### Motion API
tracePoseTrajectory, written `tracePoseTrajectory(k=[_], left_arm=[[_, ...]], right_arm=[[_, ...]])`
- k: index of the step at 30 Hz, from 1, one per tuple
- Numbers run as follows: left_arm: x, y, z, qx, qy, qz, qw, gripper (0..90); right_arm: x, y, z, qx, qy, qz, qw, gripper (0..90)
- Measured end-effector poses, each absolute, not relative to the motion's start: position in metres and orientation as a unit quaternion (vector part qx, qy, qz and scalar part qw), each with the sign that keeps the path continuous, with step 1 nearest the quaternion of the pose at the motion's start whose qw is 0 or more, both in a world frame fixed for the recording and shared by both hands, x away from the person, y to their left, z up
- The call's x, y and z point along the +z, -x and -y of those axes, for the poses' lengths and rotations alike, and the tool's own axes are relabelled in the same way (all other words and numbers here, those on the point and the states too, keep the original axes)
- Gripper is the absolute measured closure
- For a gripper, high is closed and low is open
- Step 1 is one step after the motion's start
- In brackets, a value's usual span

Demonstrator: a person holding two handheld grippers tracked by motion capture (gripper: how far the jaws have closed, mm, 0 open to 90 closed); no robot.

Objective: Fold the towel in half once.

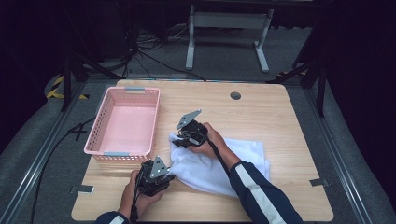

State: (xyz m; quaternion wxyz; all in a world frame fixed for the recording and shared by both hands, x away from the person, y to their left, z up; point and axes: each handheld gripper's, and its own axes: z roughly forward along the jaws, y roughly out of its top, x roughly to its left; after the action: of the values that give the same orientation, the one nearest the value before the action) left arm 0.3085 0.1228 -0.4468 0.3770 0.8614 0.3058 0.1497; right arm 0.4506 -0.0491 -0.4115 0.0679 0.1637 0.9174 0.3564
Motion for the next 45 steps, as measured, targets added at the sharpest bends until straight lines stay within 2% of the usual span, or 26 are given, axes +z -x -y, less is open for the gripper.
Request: tracePoseTrajectory(k=[8,20,36,38,39,40,42,44,45], left_arm=[[-0.433,-0.312,-0.113,0.166,-0.857,-0.291,0.392,73.4],[-0.4,-0.312,-0.059,0.196,-0.874,-0.206,0.395,72.5],[-0.402,-0.314,0.015,0.19,-0.907,-0.113,0.357,70.1],[-0.405,-0.315,0.023,0.184,-0.908,-0.109,0.361,66.7],[-0.406,-0.315,0.027,0.178,-0.908,-0.108,0.364,60.4],[-0.408,-0.315,0.032,0.157,-0.905,-0.102,0.382,58.9],[-0.408,-0.314,0.035,0.153,-0.902,-0.104,0.39,57.8],[-0.409,-0.313,0.042,0.137,-0.898,-0.101,0.405,51.6],[-0.408,-0.312,0.042,0.129,-0.896,-0.095,0.414,50.1]], right_arm=[[-0.402,-0.451,0.062,0.375,-0.165,-0.909,0.079,77.2],[-0.364,-0.436,0.144,0.428,-0.188,-0.878,0.103,76.7],[-0.374,-0.411,0.238,0.443,-0.223,-0.86,0.118,73.6],[-0.378,-0.408,0.25,0.444,-0.231,-0.858,0.117,71.8],[-0.382,-0.407,0.263,0.443,-0.243,-0.855,0.119,68.9],[-0.384,-0.406,0.268,0.444,-0.246,-0.853,0.119,68.5],[-0.387,-0.405,0.275,0.443,-0.25,-0.853,0.118,66.8],[-0.394,-0.4,0.295,0.438,-0.264,-0.851,0.121,58.2],[-0.396,-0.399,0.302,0.436,-0.272,-0.849,0.121,57.1]])
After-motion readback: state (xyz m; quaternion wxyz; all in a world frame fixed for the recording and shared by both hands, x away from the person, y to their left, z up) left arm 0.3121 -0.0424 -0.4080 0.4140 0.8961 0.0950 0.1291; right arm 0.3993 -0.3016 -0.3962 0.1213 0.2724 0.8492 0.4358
